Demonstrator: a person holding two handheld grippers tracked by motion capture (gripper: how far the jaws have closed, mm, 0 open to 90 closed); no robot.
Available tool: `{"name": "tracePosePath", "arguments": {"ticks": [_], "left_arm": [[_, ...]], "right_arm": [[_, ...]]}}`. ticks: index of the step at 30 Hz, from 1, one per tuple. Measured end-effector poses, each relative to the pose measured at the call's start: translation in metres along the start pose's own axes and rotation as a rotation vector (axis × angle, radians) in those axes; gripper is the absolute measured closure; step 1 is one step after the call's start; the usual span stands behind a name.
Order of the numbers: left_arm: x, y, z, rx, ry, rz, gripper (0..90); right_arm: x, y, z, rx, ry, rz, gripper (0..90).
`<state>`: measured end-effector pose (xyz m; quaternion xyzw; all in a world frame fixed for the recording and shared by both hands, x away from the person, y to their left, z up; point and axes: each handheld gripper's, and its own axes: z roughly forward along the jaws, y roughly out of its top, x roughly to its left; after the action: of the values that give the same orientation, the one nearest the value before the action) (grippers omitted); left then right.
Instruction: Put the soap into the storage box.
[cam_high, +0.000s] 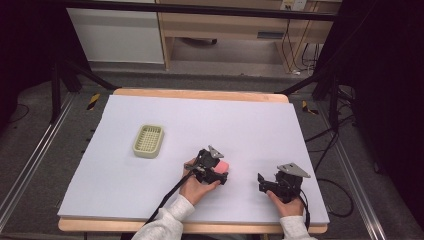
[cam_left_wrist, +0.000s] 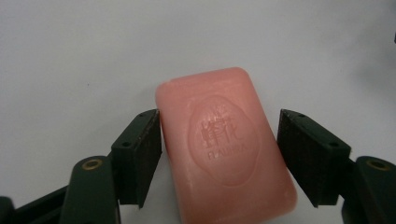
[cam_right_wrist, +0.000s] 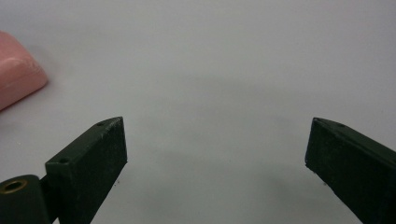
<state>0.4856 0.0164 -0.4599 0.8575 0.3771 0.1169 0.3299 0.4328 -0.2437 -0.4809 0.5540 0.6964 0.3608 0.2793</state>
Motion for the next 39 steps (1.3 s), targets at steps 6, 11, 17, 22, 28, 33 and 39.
{"name": "tracePosePath", "arguments": {"ticks": [6, 11, 17, 22, 28, 33, 39], "left_arm": [[0.0, 0.001, 0.001, 0.003, -0.002, 0.006, 31.9], [0.001, 0.003, 0.005, 0.02, 0.002, 0.004, 29.4], [0.001, 0.003, 0.01, 0.033, 0.0, -0.007, 29.6], [0.002, 0.004, 0.011, 0.048, -0.002, -0.014, 29.7], [0.003, 0.004, 0.011, 0.069, -0.002, -0.015, 31.7], [0.004, 0.004, 0.01, 0.079, -0.006, -0.02, 34.7], [0.004, 0.005, 0.01, 0.09, -0.004, -0.008, 36.3]], "right_arm": [[0.0, 0.0, 0.0, 0.002, 0.002, 0.001, 5.8], [0.0, 0.0, 0.0, 0.004, 0.003, 0.002, 5.8], [0.0, 0.0, 0.001, 0.006, 0.002, -0.001, 5.8], [0.0, 0.0, 0.001, 0.008, 0.003, 0.0, 5.8], [0.0, 0.0, 0.001, 0.011, 0.003, 0.002, 5.9], [0.0, 0.0, 0.001, 0.012, 0.003, 0.002, 5.8], [0.0, 0.0, 0.001, 0.014, 0.004, -0.001, 5.8]]}}
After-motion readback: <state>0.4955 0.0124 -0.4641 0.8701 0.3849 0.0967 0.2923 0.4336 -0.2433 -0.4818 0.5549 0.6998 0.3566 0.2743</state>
